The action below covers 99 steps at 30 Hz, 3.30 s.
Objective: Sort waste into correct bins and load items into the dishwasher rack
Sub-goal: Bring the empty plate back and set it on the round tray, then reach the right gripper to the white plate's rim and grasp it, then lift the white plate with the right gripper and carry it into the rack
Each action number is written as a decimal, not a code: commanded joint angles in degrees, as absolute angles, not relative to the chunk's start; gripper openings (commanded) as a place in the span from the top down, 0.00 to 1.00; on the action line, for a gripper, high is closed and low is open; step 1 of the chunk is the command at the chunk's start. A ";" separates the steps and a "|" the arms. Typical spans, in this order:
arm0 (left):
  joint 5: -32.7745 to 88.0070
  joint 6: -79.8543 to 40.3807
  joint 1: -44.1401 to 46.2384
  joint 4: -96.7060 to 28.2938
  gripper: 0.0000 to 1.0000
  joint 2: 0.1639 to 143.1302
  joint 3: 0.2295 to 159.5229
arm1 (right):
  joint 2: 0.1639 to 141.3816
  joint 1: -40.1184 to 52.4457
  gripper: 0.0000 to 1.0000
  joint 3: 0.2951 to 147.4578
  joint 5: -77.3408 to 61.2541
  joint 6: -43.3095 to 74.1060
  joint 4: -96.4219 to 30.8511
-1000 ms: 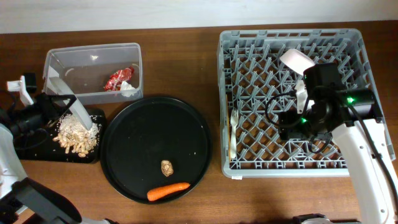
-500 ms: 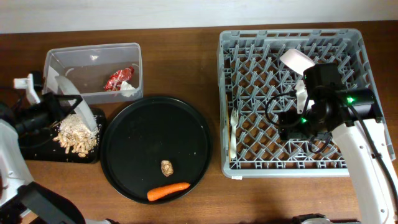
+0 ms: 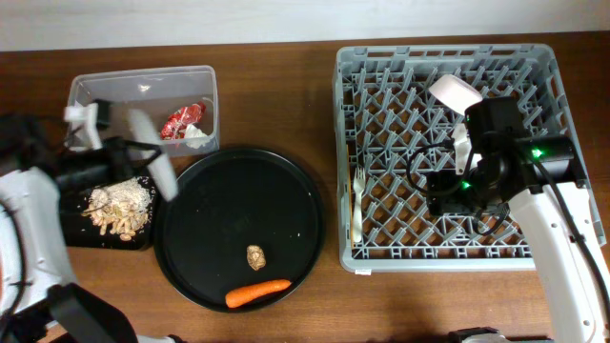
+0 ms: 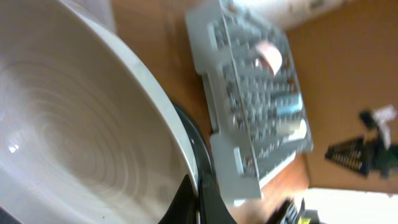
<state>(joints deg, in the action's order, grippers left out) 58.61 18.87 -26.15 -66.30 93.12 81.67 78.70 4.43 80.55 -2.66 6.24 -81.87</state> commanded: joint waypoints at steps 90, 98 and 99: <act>-0.64 -16.25 -10.66 -75.57 0.13 85.06 84.36 | 119.02 39.68 0.96 81.17 -6.85 23.46 -37.04; -0.64 -16.25 -10.66 -75.50 0.13 85.06 84.36 | 108.90 36.42 0.96 92.71 5.32 21.15 -52.51; -0.64 -16.25 -10.66 -75.50 0.13 85.06 84.36 | 107.31 35.88 0.96 94.28 7.09 20.49 -54.26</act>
<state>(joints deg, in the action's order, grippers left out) -0.89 -15.68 -10.44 -75.64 85.41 84.95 115.72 38.11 87.94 -2.02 23.05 -51.35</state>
